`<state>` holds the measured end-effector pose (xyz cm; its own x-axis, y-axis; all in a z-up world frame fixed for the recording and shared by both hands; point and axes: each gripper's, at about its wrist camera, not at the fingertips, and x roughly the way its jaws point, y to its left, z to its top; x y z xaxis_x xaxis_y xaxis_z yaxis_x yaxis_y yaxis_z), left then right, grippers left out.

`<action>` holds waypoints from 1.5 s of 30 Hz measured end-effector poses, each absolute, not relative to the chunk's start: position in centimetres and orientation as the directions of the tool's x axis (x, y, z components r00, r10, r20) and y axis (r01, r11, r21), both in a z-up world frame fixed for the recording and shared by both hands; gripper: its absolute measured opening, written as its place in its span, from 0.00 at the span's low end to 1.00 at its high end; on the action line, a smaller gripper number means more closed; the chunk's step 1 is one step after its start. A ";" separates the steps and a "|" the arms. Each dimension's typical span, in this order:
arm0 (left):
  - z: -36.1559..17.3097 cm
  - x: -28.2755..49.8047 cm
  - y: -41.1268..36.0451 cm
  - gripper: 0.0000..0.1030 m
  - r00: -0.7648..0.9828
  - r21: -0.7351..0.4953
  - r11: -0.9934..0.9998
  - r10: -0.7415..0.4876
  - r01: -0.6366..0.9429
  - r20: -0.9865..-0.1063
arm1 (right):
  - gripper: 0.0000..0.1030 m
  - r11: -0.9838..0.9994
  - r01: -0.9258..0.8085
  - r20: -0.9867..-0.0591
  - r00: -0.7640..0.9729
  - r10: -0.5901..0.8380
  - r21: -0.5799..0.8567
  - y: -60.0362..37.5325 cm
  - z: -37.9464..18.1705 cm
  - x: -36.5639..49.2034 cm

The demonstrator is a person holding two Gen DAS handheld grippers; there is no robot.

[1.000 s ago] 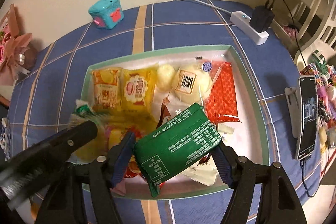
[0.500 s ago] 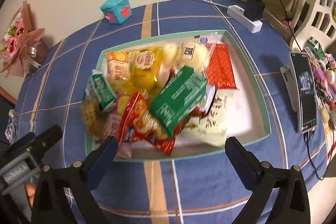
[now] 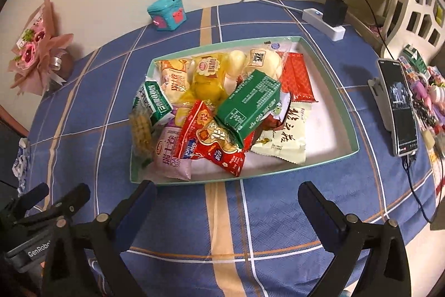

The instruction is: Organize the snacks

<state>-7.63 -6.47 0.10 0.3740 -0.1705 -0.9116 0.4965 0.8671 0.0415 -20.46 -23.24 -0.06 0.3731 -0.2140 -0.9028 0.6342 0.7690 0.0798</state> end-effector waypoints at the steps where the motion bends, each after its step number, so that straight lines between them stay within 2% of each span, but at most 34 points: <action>1: 0.1 -7.6 -6.4 1.00 0.375 0.044 0.869 -0.167 0.493 -0.912 | 1.00 0.770 0.633 -0.903 0.373 -0.215 0.078 -23.2 -0.1 -20.4; 45: -0.1 -7.1 -6.4 1.00 0.395 0.077 0.898 -0.113 0.433 -0.912 | 1.00 0.775 0.630 -0.900 0.363 -0.241 0.047 -22.9 0.1 -20.0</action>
<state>-7.06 -6.41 -0.08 0.3951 -0.1126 -0.9117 0.4325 0.8984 0.0765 -19.99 -22.94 0.10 0.3631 -0.2407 -0.9001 0.6298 0.7753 0.0467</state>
